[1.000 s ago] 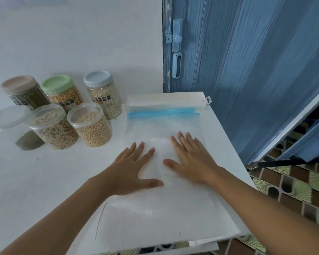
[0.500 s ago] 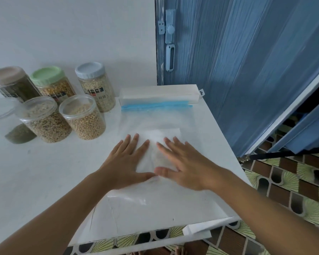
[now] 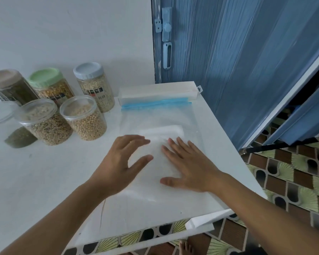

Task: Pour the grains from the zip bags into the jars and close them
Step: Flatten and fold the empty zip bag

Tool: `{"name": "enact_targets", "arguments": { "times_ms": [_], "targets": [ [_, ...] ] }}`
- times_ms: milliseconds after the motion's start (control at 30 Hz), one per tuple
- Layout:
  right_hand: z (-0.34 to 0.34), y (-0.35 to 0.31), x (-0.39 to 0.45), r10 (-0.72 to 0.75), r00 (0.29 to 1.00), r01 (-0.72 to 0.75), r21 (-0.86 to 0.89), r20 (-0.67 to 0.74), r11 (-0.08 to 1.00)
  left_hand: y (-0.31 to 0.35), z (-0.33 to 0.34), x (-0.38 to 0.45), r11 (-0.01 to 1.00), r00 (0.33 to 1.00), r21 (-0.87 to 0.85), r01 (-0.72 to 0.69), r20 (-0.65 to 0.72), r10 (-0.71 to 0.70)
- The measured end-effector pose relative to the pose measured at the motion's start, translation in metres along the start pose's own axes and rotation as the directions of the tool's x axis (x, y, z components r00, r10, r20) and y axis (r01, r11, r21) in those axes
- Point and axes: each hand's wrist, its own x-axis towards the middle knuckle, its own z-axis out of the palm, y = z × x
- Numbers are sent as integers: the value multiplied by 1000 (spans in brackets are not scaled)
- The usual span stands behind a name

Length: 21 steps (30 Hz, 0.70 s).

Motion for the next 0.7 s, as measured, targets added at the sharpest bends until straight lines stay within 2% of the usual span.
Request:
{"name": "enact_targets", "arguments": {
  "times_ms": [67,100,200,333,400,467,567,633,700],
  "targets": [
    [1,0,0,12,1000,-12,-16,0,1000,6,0,-22,974,975,70,-214,75,209],
    [1,0,0,18,1000,-18,-22,-2,1000,4,3,-32,955,956,108,-277,127,263],
    [2,-2,1,40,999,-40,-53,1,998,-12,17,-51,917,921,195,-348,253,296],
    [0,-7,-4,50,998,-52,-51,-33,997,-17,22,-52,869,889,236,-435,266,373],
    [-2,-12,-9,58,995,-57,16,-80,998,-13,20,-51,824,867,290,-486,276,415],
    [-3,-15,-15,60,987,-45,101,-150,994,-9,19,-50,809,863,311,-499,269,428],
    [-5,-16,-23,-80,940,104,56,-331,993,-3,24,-46,806,870,329,-492,226,439],
    [-7,-15,-28,-166,944,188,54,-285,981,0,27,-45,827,889,328,-456,206,408],
    [-8,-16,-32,-179,964,195,69,-196,978,1,27,-44,880,929,304,-366,182,323]
  ]
}}
